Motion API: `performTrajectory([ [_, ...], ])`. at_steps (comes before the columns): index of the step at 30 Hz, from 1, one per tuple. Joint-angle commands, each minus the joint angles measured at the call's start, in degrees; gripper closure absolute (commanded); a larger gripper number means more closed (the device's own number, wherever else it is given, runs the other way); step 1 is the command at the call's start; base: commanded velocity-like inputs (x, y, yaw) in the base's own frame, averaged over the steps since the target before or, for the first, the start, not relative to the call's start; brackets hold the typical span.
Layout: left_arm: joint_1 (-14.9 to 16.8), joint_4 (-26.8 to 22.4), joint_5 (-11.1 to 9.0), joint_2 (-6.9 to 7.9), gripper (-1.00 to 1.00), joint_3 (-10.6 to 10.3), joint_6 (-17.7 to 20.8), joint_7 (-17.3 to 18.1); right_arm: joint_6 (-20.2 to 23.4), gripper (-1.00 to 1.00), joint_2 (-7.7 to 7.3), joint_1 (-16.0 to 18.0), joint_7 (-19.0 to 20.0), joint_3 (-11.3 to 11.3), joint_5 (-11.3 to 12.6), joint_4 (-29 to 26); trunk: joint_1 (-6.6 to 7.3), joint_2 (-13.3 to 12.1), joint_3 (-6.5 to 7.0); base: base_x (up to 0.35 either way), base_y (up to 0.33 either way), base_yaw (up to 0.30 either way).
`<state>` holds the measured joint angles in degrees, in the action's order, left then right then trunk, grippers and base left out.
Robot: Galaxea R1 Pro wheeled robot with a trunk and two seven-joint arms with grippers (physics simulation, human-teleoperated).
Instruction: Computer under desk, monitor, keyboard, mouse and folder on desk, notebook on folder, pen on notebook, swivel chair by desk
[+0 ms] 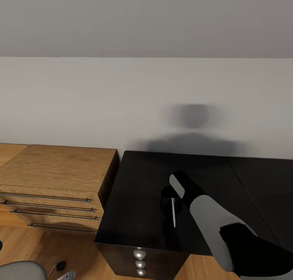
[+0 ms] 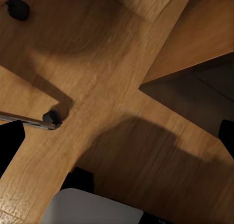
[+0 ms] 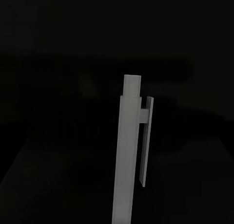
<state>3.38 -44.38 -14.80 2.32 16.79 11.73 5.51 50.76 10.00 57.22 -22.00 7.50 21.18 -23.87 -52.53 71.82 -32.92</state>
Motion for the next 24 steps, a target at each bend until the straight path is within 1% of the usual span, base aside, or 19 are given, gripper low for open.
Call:
performTrajectory([
  [1,0.0,-0.1,-0.5,-0.03,-1.0,0.2,0.4,0.3,0.0,1.0,0.0,0.0,-0.7,0.2,0.4,0.4,-0.05,0.0,-0.07,0.0,0.0,0.0],
  [24,0.0,-0.1,-0.5,-0.04,-1.0,0.2,0.5,0.3,0.4,1.0,0.0,0.0,-0.8,0.0,0.4,0.3,-0.05,0.0,-0.07,0.0,0.0,0.0],
])
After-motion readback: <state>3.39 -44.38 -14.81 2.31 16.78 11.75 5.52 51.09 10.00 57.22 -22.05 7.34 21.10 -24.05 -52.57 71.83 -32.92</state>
